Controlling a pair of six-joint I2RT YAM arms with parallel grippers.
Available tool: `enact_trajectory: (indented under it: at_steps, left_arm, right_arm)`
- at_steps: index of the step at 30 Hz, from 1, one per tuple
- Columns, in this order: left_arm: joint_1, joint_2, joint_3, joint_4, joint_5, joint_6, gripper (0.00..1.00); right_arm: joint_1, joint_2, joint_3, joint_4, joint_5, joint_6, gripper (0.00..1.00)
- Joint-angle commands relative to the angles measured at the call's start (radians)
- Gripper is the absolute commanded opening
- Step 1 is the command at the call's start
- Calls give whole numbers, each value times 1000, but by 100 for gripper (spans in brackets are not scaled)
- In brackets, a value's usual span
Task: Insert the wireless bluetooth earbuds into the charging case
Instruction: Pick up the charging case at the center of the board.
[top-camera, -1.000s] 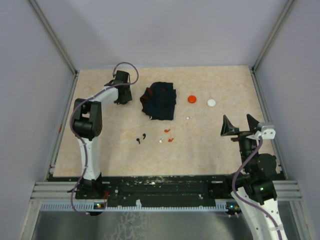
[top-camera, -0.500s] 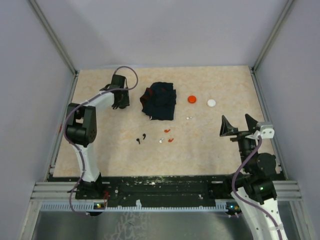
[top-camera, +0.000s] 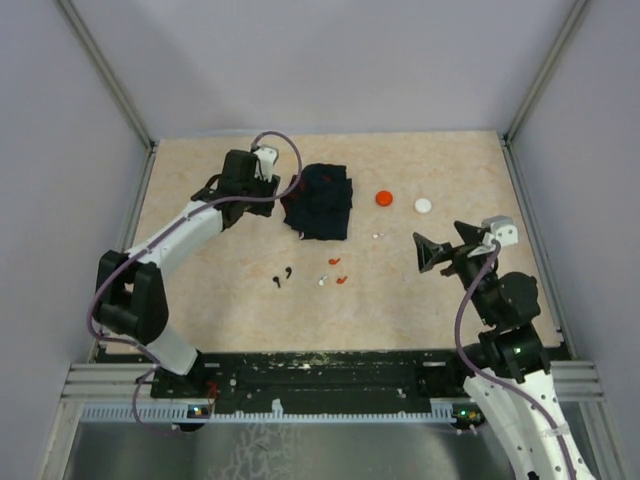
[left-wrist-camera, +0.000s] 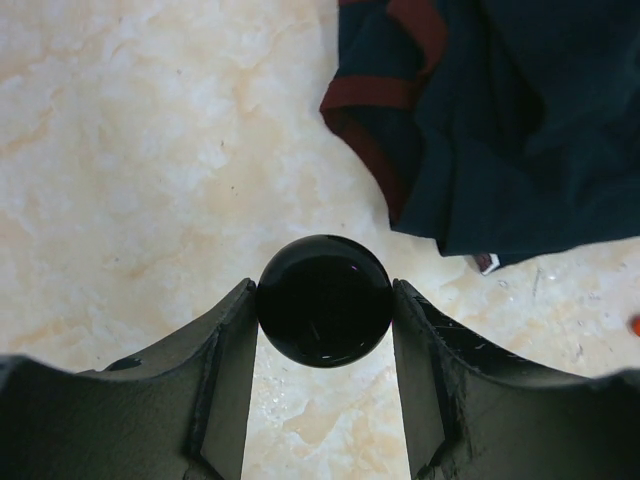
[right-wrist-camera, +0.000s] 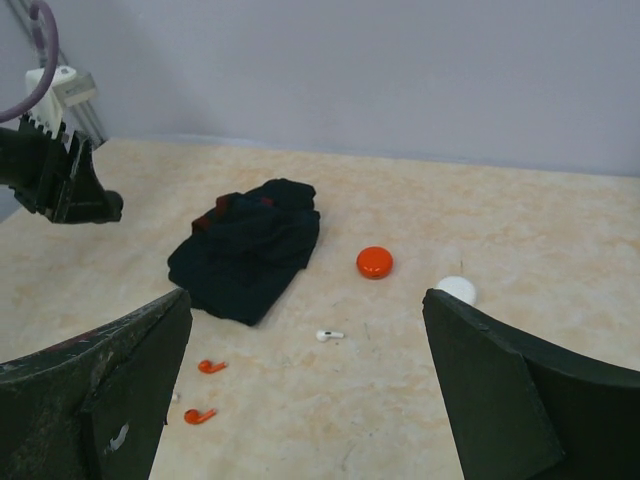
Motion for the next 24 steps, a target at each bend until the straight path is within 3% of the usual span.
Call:
enact_trajectory:
  at_steps: [1, 7, 17, 24]
  left_arm:
    - [-24, -105, -25, 22, 106, 145, 50]
    - [-85, -219, -57, 28, 247, 305, 52]
    - [-234, -346, -148, 128, 268, 569, 59]
    - [-360, -395, -202, 179, 248, 779, 56]
  right_arm:
    - [-5, 93, 73, 9, -114, 49, 98]
    - [-5, 233, 120, -36, -196, 116, 98]
    - [-4, 377, 85, 98, -453, 169, 98]
    - [-4, 476, 148, 129, -535, 182, 94]
